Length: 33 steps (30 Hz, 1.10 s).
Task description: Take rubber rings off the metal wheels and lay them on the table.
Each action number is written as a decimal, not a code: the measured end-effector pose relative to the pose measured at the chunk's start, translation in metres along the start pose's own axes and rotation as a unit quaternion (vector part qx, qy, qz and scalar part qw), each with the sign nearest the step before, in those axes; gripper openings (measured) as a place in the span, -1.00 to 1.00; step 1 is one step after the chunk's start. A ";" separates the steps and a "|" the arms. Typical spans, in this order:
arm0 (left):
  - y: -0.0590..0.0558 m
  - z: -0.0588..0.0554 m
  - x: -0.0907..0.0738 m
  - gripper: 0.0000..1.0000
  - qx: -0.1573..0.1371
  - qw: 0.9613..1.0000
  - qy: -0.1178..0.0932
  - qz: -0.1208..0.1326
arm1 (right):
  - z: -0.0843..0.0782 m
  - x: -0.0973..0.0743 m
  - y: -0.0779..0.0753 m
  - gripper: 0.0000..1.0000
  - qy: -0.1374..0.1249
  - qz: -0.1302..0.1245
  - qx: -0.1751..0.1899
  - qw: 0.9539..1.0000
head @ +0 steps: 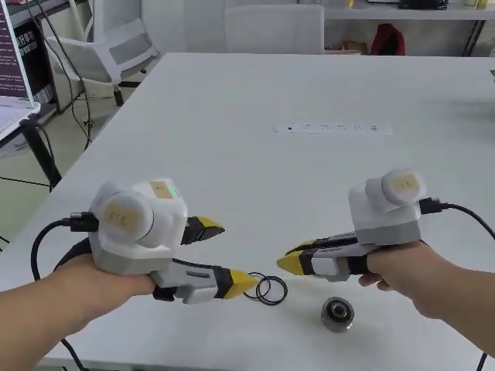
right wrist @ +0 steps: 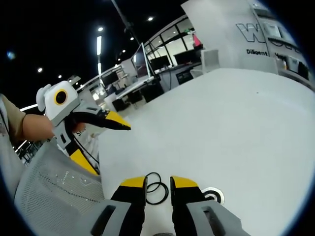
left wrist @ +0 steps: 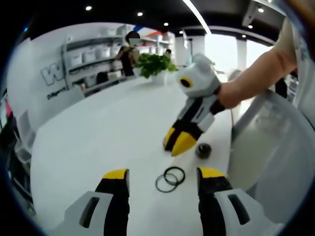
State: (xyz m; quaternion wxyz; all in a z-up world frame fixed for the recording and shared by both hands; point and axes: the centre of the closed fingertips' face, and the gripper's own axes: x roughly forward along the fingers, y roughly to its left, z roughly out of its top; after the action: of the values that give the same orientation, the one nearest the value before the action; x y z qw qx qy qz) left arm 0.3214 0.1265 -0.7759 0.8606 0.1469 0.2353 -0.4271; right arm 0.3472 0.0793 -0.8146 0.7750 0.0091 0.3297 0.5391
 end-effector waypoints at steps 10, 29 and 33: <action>-0.004 0.014 0.012 0.12 0.008 1.000 -0.001 -0.006 | 0.010 -0.023 -0.012 -0.50 -0.037 -0.009 0.000 0.999; -0.013 0.036 0.037 0.12 0.017 1.000 -0.001 -0.012 | 0.011 -0.066 -0.032 -0.32 -0.076 -0.028 -0.003 0.997; -0.015 0.039 0.044 0.12 0.019 1.000 0.000 -0.013 | 0.009 -0.075 -0.035 -0.31 -0.080 -0.032 -0.004 0.996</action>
State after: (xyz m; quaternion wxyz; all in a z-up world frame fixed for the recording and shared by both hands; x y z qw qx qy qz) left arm 0.3432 0.0706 -0.7670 0.8521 0.1605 0.2293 -0.4423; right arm 0.3660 0.0048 -0.7825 0.8158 0.0383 0.2642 0.5131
